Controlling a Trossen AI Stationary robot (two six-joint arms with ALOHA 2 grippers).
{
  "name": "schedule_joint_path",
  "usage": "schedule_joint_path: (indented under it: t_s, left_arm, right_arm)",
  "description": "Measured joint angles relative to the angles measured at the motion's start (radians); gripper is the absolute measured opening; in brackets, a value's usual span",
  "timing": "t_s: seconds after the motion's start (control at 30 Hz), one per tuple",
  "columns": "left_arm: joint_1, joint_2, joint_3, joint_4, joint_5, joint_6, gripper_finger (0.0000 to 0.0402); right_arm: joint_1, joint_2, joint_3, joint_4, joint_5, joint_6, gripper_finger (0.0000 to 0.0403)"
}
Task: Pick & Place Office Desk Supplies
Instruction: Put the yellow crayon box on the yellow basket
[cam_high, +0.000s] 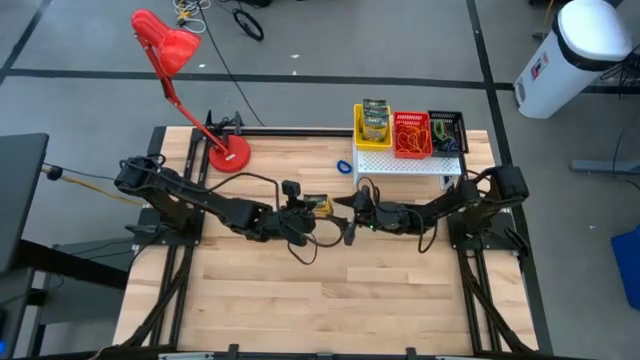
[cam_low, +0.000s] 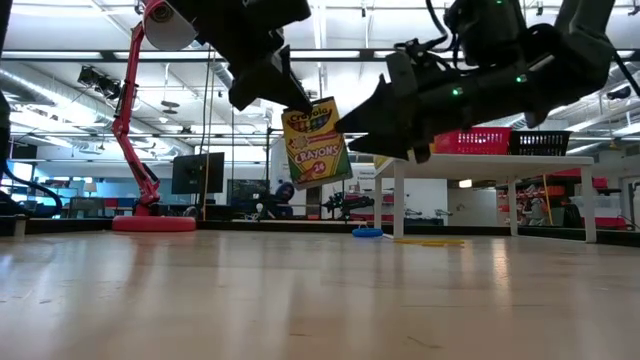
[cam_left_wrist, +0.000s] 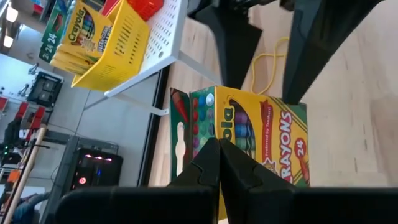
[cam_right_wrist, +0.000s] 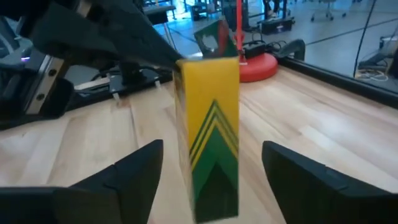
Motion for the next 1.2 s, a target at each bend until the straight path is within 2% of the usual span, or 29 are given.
schedule_joint_path:
  t_s: [0.27,0.4,0.47,0.57,0.67,0.83,0.93,1.07,1.2]
  left_arm:
    - [-0.025,0.000,0.000,0.020,0.003,0.003,0.0003]
    - [-0.031,0.000,0.000,0.048,0.006,0.005,0.0003]
    - [-0.031,0.000,0.000,0.063,0.013,0.013,0.0003]
    - [-0.031,0.000,0.000,0.067,0.025,0.009,0.0003]
    - [-0.031,0.000,0.000,0.067,0.028,0.007,0.0007]
    - [-0.032,0.000,0.000,0.073,0.034,0.003,0.0040]
    - [-0.038,-0.003,0.000,0.070,0.031,-0.006,0.0071]
    - [-0.060,-0.050,0.000,0.025,0.029,-0.059,0.0112]
    - [-0.080,-0.142,-0.017,-0.075,0.039,-0.214,0.0134]
  right_arm:
    - [-0.008,0.011,0.017,0.022,-0.025,-0.047,0.0290]
    - [-0.014,0.050,0.028,0.065,-0.109,-0.051,0.0290]
    - [-0.016,0.067,0.042,0.074,-0.117,-0.051,0.0286]
    - [-0.016,0.079,0.052,0.080,-0.117,-0.051,0.0262]
    - [-0.016,0.079,0.052,0.081,-0.116,-0.058,0.0218]
    - [-0.016,0.078,0.052,0.087,-0.113,-0.067,0.0136]
    - [-0.011,0.079,0.051,0.086,-0.087,-0.070,0.0104]
    - [-0.002,0.079,0.047,0.088,-0.084,-0.101,0.0102]
    - [0.017,0.078,0.047,0.088,-0.083,-0.139,0.0123]
